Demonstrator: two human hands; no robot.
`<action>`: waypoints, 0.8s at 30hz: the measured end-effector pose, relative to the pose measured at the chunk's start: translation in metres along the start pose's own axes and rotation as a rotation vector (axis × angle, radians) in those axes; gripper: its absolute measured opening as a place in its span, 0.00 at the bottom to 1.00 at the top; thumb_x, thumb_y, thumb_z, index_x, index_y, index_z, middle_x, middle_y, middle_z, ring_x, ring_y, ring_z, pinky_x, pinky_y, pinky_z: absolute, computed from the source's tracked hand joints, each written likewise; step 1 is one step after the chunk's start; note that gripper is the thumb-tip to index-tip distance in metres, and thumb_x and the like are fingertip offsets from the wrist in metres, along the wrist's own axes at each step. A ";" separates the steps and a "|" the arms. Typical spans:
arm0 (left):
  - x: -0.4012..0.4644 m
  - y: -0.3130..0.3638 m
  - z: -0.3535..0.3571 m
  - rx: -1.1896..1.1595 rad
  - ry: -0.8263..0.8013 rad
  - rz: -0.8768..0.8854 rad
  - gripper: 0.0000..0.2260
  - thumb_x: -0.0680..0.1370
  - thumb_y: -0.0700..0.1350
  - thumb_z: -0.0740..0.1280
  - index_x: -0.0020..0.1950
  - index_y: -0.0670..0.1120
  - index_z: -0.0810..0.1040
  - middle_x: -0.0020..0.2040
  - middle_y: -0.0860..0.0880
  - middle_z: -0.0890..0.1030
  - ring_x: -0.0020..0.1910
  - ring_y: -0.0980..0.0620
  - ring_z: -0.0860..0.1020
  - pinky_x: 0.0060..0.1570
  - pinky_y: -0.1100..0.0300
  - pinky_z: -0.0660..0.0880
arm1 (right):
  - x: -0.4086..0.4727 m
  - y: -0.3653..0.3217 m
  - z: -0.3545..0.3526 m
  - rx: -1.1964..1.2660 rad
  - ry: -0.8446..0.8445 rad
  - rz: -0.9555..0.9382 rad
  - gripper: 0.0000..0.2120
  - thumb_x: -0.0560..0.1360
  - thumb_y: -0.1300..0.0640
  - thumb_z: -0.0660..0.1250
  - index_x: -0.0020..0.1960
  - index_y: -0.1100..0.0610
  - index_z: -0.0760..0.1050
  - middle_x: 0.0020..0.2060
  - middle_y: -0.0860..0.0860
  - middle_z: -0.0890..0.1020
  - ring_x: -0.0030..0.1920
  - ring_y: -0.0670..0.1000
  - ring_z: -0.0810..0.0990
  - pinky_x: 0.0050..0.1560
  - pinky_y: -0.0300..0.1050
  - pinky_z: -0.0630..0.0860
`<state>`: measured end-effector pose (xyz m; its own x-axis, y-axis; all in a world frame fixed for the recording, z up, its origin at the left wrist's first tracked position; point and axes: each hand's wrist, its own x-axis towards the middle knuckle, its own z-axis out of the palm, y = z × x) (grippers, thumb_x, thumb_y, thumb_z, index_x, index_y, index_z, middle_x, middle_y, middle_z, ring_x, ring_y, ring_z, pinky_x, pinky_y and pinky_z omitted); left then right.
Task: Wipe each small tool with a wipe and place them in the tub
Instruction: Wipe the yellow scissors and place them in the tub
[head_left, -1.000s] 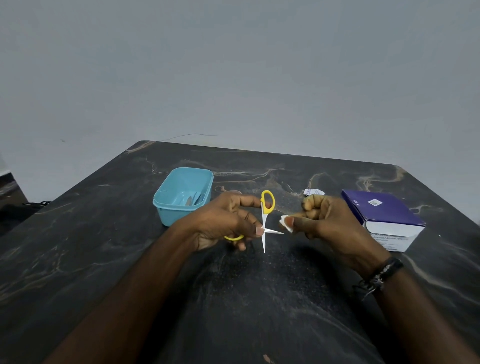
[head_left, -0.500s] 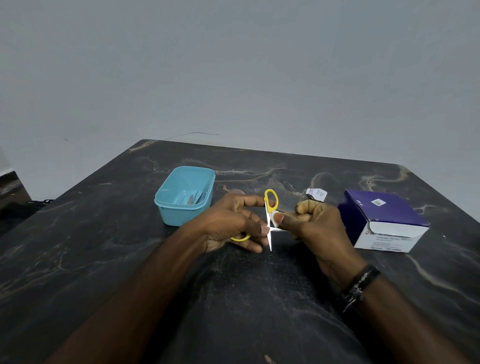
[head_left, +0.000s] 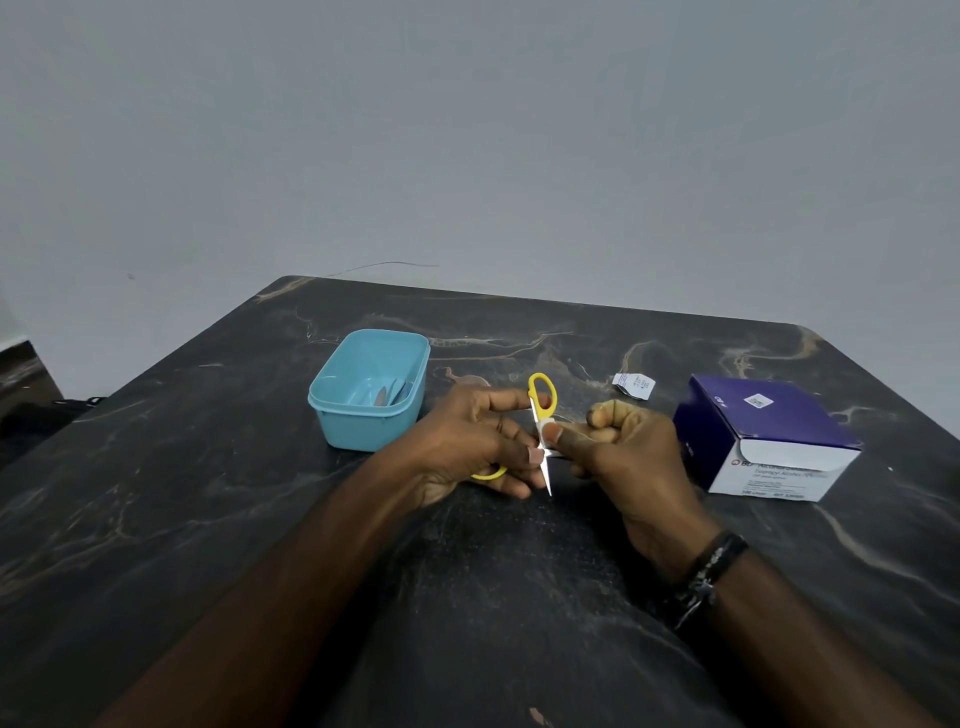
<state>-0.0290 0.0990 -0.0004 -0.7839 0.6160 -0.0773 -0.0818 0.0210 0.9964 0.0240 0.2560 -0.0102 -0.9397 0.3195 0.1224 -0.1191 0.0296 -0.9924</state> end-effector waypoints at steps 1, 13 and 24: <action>0.000 0.000 0.001 0.001 0.001 0.001 0.23 0.72 0.27 0.69 0.65 0.44 0.74 0.36 0.41 0.82 0.37 0.43 0.83 0.34 0.56 0.81 | 0.000 0.000 0.000 0.006 -0.005 0.004 0.17 0.68 0.67 0.76 0.40 0.56 0.68 0.34 0.54 0.86 0.30 0.45 0.80 0.30 0.38 0.73; 0.002 0.000 0.004 -0.025 0.061 0.054 0.23 0.72 0.26 0.69 0.63 0.46 0.78 0.48 0.35 0.81 0.37 0.44 0.83 0.29 0.59 0.78 | 0.006 -0.005 -0.009 0.032 0.115 0.029 0.15 0.71 0.63 0.75 0.40 0.56 0.68 0.33 0.58 0.80 0.26 0.45 0.74 0.27 0.37 0.73; 0.002 -0.001 0.005 -0.021 0.069 0.081 0.24 0.72 0.27 0.69 0.64 0.45 0.77 0.46 0.38 0.83 0.37 0.44 0.83 0.28 0.59 0.78 | 0.002 -0.002 -0.001 -0.057 0.069 -0.005 0.12 0.74 0.64 0.71 0.38 0.57 0.69 0.23 0.48 0.69 0.30 0.50 0.71 0.32 0.41 0.75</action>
<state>-0.0276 0.1046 -0.0015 -0.8287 0.5597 0.0005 -0.0286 -0.0433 0.9987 0.0229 0.2574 -0.0084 -0.9146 0.3837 0.1278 -0.1032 0.0843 -0.9911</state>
